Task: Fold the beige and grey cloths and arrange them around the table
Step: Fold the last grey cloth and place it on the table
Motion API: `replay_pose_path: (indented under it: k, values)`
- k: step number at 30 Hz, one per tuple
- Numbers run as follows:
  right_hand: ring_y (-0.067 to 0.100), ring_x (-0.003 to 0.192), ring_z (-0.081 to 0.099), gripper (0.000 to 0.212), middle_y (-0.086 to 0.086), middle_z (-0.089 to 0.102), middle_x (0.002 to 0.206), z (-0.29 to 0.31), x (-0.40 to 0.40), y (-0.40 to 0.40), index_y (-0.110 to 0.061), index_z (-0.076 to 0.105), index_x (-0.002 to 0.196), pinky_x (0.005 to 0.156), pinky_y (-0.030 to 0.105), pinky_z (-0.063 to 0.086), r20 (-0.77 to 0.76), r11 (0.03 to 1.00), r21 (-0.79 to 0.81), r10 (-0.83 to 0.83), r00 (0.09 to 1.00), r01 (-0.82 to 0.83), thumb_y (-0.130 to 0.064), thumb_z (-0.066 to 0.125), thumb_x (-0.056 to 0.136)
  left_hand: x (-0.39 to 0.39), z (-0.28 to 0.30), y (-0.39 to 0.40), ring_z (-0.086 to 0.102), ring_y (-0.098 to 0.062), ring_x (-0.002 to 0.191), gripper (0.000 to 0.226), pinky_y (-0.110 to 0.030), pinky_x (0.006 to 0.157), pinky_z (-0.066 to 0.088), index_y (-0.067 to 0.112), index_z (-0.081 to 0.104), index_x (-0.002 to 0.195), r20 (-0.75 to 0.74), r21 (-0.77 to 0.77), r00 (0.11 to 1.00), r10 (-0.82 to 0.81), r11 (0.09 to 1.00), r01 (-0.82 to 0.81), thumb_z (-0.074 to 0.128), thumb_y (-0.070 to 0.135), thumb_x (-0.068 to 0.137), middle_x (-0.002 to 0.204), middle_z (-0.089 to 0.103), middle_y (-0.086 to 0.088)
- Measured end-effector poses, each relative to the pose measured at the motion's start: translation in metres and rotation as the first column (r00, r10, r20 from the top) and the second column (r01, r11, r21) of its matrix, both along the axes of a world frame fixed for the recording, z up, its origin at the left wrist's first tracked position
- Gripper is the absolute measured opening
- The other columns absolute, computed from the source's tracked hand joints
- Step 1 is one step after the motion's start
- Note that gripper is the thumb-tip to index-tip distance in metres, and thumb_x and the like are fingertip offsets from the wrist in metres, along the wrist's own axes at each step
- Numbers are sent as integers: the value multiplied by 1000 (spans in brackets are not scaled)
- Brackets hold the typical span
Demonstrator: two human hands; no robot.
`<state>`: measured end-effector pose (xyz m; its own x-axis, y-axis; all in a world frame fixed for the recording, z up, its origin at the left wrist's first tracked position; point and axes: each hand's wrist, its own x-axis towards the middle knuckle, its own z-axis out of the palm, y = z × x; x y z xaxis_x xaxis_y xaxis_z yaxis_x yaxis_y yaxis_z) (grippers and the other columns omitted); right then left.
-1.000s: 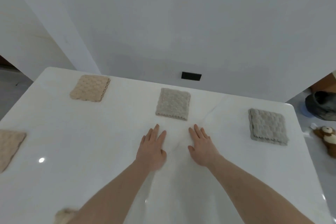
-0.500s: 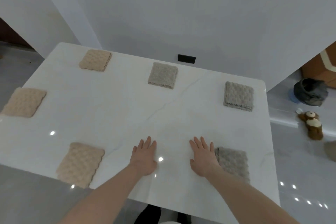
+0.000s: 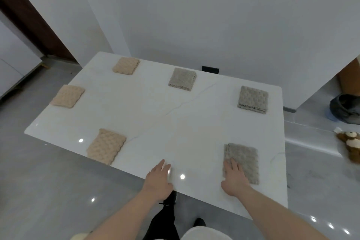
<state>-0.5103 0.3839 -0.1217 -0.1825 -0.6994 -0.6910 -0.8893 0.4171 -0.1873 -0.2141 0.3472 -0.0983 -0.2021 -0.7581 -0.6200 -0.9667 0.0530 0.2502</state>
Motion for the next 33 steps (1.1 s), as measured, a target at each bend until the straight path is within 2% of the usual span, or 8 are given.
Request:
replay_pose_path:
  k: [4,8,16,21,24,27,29,33]
  values:
    - [32,153,1,83,6,-7,167,14,9,-10,-18,2,160,122,42,23,4,1000,-26,-1,1000,1,-29,48,92,32,11,9,19,-24,153,75,-35,122,26,28,21,160,-9,-48,996,90,995,-90,51,32,92,170,1,4]
    - [29,154,4,80,3,-9,168,30,41,-19,-21,3,161,123,38,18,35,994,-81,82,996,-79,-33,48,96,75,13,6,16,-24,154,72,-33,122,25,26,23,160,13,-69,986,167,984,-166,52,35,94,170,2,2]
    - [31,151,17,74,1,-3,167,44,128,-50,-22,18,158,118,37,27,141,981,-174,112,984,-86,-32,54,94,176,10,-48,12,-23,154,67,-34,122,25,25,30,157,125,-46,954,272,962,-268,51,35,95,170,0,1]
    - [29,143,32,69,-1,-3,167,49,191,-72,-25,24,155,111,34,36,170,978,-204,75,983,-39,-34,54,93,216,-1,-87,14,-28,154,65,-37,123,23,20,38,154,138,50,978,158,985,-166,48,35,91,170,-1,-5]
    - [26,138,41,68,-3,-3,166,52,223,-83,-26,28,154,108,33,39,191,974,-226,44,981,0,-35,55,91,229,-17,-102,13,-30,154,71,-40,123,24,19,32,157,110,99,987,120,986,-131,45,35,89,169,1,-4]
    - [25,132,47,66,-5,-3,166,56,250,-87,-28,31,152,104,31,41,211,970,-241,14,977,38,-35,56,90,237,-20,-107,24,-28,149,71,-39,119,30,17,32,155,94,85,995,46,995,-54,45,34,88,166,16,-2]
    - [24,132,46,66,-6,-3,166,60,264,-88,-28,31,151,104,31,41,213,967,-249,6,977,48,-35,56,91,239,-15,-104,30,-27,146,61,-38,115,35,17,36,152,75,52,997,-17,999,13,46,31,93,165,20,0]
    - [24,135,44,65,-6,-4,166,73,279,-93,-29,32,152,106,33,41,190,961,-275,16,982,38,-35,56,91,238,-9,-99,39,-26,137,52,-37,112,37,19,45,146,3,6,991,-131,991,131,46,27,95,161,28,3]
